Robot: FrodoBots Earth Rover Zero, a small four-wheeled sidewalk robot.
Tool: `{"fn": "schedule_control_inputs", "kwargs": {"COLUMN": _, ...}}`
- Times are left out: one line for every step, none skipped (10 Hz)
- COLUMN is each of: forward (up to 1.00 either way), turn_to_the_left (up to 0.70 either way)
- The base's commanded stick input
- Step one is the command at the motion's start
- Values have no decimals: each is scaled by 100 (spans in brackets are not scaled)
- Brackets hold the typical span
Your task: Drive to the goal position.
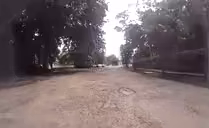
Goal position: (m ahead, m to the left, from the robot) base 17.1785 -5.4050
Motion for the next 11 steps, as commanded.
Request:
{"fn": "schedule_control_inputs", "kwargs": {"forward": 70, "turn_to_the_left": 0}}
{"fn": "schedule_control_inputs", "kwargs": {"forward": 70, "turn_to_the_left": 0}}
{"fn": "schedule_control_inputs", "kwargs": {"forward": 70, "turn_to_the_left": 0}}
{"fn": "schedule_control_inputs", "kwargs": {"forward": 70, "turn_to_the_left": 0}}
{"fn": "schedule_control_inputs", "kwargs": {"forward": 70, "turn_to_the_left": 0}}
{"fn": "schedule_control_inputs", "kwargs": {"forward": 70, "turn_to_the_left": 0}}
{"fn": "schedule_control_inputs", "kwargs": {"forward": 70, "turn_to_the_left": 0}}
{"fn": "schedule_control_inputs", "kwargs": {"forward": 70, "turn_to_the_left": 0}}
{"fn": "schedule_control_inputs", "kwargs": {"forward": 70, "turn_to_the_left": 0}}
{"fn": "schedule_control_inputs", "kwargs": {"forward": 70, "turn_to_the_left": 0}}
{"fn": "schedule_control_inputs", "kwargs": {"forward": 70, "turn_to_the_left": 0}}
